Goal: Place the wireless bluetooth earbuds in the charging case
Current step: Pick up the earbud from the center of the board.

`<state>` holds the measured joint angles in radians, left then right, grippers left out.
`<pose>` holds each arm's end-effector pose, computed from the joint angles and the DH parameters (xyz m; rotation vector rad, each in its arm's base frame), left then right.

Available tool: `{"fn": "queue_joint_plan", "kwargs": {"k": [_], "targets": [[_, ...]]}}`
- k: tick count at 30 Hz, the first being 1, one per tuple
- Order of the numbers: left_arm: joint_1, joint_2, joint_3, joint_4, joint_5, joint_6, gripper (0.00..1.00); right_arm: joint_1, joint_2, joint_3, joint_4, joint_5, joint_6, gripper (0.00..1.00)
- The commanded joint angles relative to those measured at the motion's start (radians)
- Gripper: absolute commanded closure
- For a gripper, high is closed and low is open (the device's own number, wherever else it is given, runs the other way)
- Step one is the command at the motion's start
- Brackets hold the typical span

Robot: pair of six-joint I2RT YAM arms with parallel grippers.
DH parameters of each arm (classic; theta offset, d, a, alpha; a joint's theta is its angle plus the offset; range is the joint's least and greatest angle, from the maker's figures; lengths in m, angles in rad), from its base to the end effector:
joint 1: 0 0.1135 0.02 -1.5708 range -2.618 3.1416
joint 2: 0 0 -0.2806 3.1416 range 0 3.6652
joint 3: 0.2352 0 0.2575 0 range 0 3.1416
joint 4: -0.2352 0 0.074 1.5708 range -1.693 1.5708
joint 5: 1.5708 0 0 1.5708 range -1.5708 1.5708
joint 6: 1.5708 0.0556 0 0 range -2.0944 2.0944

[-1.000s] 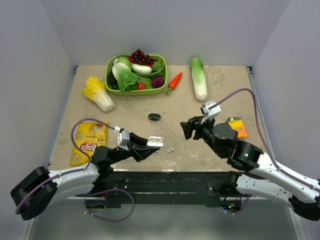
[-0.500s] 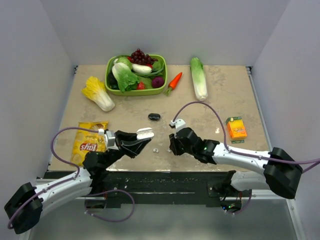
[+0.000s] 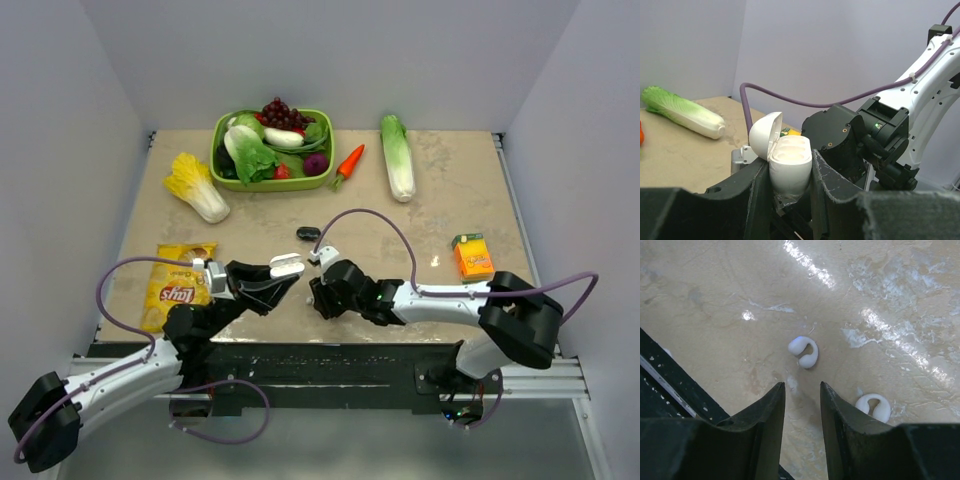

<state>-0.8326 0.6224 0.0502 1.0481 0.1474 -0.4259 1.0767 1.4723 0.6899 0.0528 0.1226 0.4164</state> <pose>0.0947 -0.1162 0.2510 0.3757 1.1191 -1.2013 0.1523 0.2685 0.1727 -0.7082 2.2677 0.6144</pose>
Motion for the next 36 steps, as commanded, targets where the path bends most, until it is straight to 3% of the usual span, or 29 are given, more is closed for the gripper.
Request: {"fn": "queue_joint_plan", "kwargs": {"k": [1, 20, 36], "targets": [[-0.003, -0.032, -0.104, 0.003, -0.023, 0.019, 1.00, -0.020, 0.028, 0.062, 0.058, 0.043, -0.019, 0.63], [-0.003, -0.023, -0.110, 0.007, -0.019, 0.021, 1.00, -0.054, 0.155, 0.106, 0.084, 0.034, -0.047, 0.64], [-0.003, 0.000, -0.116, 0.029, -0.008, 0.013, 1.00, -0.050, 0.160, 0.091, 0.091, -0.024, -0.044, 0.62]]}}
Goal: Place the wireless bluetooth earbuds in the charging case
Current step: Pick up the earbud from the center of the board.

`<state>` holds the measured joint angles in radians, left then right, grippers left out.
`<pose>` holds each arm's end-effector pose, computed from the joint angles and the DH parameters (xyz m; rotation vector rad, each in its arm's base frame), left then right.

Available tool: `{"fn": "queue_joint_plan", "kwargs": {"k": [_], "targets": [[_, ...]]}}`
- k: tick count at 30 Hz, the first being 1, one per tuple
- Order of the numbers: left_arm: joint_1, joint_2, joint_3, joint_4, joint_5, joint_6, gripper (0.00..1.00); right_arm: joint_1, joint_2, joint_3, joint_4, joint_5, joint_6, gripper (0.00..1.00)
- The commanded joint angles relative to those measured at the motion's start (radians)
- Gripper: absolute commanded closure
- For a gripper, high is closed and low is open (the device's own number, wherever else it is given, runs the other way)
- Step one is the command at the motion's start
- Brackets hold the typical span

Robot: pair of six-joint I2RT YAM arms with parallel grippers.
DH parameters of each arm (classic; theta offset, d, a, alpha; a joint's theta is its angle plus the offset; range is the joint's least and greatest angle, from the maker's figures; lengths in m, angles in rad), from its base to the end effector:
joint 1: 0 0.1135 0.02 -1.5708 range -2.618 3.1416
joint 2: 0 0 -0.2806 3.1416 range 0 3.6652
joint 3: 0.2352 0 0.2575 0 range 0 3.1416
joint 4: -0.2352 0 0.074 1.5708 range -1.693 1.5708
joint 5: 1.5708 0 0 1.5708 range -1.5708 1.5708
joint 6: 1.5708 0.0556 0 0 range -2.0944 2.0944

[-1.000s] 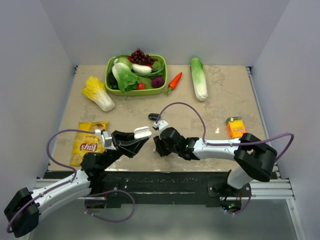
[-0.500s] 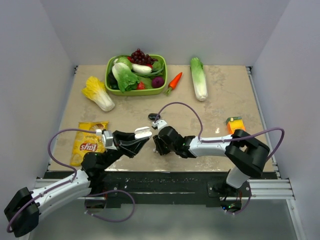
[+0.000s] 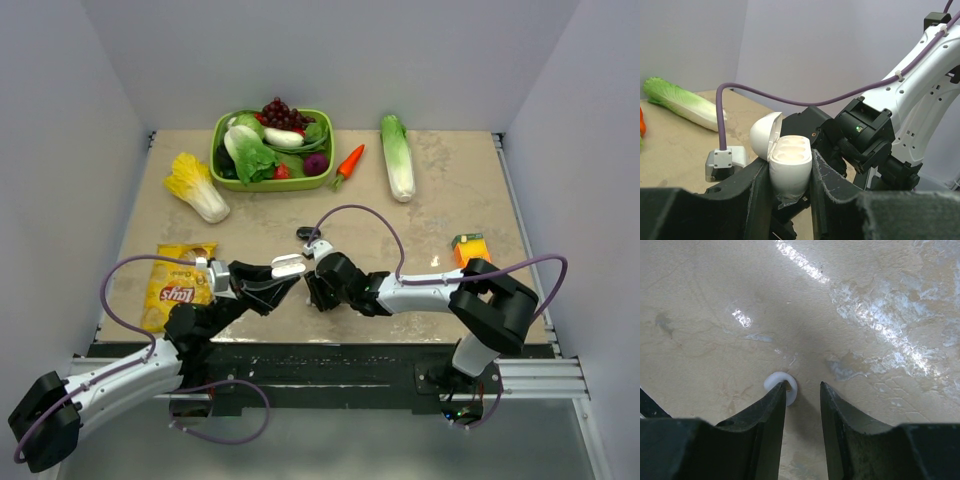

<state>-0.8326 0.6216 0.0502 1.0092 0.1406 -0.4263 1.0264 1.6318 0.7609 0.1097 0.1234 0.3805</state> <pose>0.0964 -0.1176 0.2467 0.3760 1.1602 -1.1910 0.1808 0.2854 0.1516 -0.6991 2.2885 0.5503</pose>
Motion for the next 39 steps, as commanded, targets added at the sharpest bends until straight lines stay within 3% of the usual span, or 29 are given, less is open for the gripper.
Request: {"fn": "queue_joint_plan", "kwargs": {"k": [1, 23, 34, 39], "targets": [[-0.003, 0.003, -0.116, 0.069, 0.001, 0.014, 1.00, 0.001, 0.006, 0.018, 0.035, -0.027, -0.008, 0.63], [-0.003, 0.017, -0.116, 0.080, 0.016, 0.008, 1.00, 0.037, 0.030, -0.003, 0.051, -0.060, 0.011, 0.62], [-0.005, 0.017, -0.110, 0.077, 0.020, 0.008, 1.00, 0.040, 0.028, -0.011, 0.053, -0.070, 0.020, 0.82], [-0.003, 0.013, -0.108, 0.072, 0.020, 0.008, 1.00, 0.038, 0.028, -0.008, 0.048, -0.070, 0.052, 0.96]]}}
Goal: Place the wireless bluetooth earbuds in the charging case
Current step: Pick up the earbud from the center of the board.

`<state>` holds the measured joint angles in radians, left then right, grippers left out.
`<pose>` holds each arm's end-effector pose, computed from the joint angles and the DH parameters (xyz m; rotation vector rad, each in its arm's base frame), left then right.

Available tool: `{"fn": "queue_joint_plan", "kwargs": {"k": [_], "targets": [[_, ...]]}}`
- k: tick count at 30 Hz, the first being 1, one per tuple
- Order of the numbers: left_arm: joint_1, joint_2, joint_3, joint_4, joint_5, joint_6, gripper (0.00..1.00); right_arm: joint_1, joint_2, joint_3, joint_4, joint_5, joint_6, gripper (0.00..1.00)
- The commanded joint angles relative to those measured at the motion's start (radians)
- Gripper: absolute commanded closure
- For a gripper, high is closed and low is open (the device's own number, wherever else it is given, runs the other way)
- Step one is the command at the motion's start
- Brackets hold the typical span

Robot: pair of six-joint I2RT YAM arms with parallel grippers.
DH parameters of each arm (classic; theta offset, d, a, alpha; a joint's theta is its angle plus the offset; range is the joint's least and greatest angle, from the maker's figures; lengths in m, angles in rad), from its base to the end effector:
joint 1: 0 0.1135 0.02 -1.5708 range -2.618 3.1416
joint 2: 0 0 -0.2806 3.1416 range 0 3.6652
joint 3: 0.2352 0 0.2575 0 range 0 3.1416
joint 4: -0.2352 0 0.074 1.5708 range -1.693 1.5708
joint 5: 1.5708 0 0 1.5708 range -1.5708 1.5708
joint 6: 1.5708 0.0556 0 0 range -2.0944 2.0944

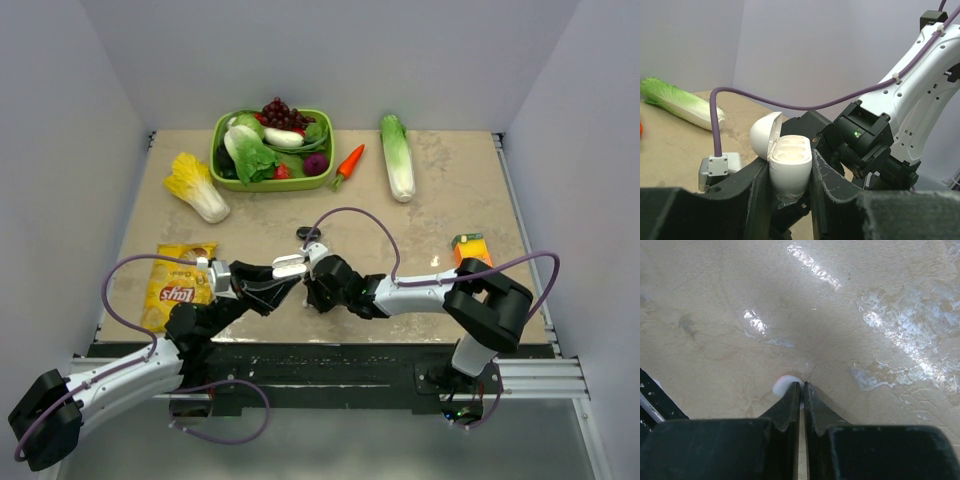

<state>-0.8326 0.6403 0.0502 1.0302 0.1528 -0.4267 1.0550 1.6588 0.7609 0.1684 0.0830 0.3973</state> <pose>0.0968 -0.1189 0.2466 0.3870 1.1561 -1.1983 0.1737 0.2971 0.1483 -0.7284 2.2717 0.6344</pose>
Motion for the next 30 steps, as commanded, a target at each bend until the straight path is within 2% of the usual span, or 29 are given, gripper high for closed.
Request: {"fn": "queue_joint_plan", "kwargs": {"k": [1, 19, 27, 30], "targets": [[-0.003, -0.007, -0.110, 0.050, 0.008, 0.008, 1.00, 0.010, 0.002, -0.006, -0.013, -0.025, 0.040, 0.99], [-0.003, -0.007, -0.110, 0.050, -0.006, 0.013, 1.00, -0.102, -0.172, -0.124, 0.075, 0.003, 0.207, 1.00], [-0.005, 0.015, -0.112, 0.077, -0.016, 0.016, 1.00, -0.113, -0.307, -0.155, 0.051, 0.093, 0.160, 1.00], [-0.005, 0.033, -0.110, 0.096, -0.027, 0.011, 1.00, -0.113, -0.425, -0.144, -0.012, 0.142, 0.111, 1.00]]}}
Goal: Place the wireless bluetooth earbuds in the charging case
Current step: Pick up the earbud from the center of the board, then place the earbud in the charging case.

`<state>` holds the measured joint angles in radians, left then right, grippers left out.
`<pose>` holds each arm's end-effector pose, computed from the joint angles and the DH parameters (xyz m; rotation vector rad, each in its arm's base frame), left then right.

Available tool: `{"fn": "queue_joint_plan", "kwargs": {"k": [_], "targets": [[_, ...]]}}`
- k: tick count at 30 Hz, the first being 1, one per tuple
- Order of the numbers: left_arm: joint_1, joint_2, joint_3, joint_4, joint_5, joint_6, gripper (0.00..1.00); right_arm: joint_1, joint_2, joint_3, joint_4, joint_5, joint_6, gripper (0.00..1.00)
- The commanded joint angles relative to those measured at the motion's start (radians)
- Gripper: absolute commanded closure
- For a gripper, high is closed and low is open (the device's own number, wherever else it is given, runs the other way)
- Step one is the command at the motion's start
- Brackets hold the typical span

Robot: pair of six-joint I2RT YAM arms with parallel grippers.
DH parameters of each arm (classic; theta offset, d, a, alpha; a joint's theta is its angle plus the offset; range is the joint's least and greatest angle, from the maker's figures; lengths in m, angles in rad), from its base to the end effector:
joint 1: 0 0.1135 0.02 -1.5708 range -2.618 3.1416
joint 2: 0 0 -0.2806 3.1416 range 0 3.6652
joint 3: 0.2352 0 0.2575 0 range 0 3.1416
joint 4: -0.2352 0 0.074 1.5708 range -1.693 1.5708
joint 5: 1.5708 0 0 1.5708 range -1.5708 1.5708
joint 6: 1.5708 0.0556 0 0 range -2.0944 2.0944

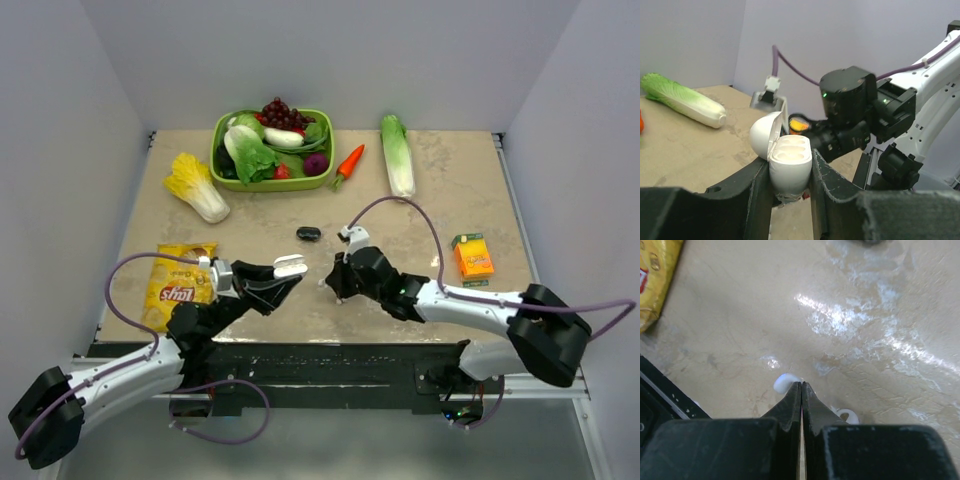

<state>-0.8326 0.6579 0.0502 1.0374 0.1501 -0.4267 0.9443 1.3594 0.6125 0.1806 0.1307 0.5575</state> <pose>0.0982 -0.1203 0.2451 0.3864 1.1674 -1.1949 0.1786 0.2344 0.1925 -0.3488 2.1966 0.7266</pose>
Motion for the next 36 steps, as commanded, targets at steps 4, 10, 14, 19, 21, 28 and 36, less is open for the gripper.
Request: {"fn": "queue_joint_plan", "kwargs": {"k": [4, 10, 14, 19, 21, 28, 36], "targets": [[-0.003, 0.046, -0.084, 0.096, -0.061, 0.019, 1.00, -0.001, -0.304, 0.036, -0.174, 0.187, -0.146, 1.00], [-0.002, 0.103, -0.047, 0.142, -0.147, 0.034, 1.00, 0.001, -0.514, 0.115, -0.349, 0.241, -0.261, 1.00], [-0.002, 0.201, 0.016, 0.199, -0.138, 0.052, 1.00, 0.011, -0.588, 0.151, -0.383, 0.195, -0.314, 1.00], [0.000, 0.314, 0.082, 0.263, -0.104, 0.060, 1.00, 0.068, -0.657, 0.193, -0.409, 0.181, -0.364, 1.00], [0.006, 0.344, 0.106, 0.280, -0.077, 0.065, 1.00, 0.083, -0.668, 0.214, -0.417, 0.134, -0.393, 1.00], [0.018, 0.431, 0.163, 0.392, 0.072, 0.068, 1.00, 0.137, -0.661, 0.244, -0.403, 0.035, -0.447, 1.00], [0.021, 0.523, 0.188, 0.512, 0.204, 0.060, 1.00, 0.165, -0.649, 0.220, -0.329, -0.029, -0.469, 1.00]]}}
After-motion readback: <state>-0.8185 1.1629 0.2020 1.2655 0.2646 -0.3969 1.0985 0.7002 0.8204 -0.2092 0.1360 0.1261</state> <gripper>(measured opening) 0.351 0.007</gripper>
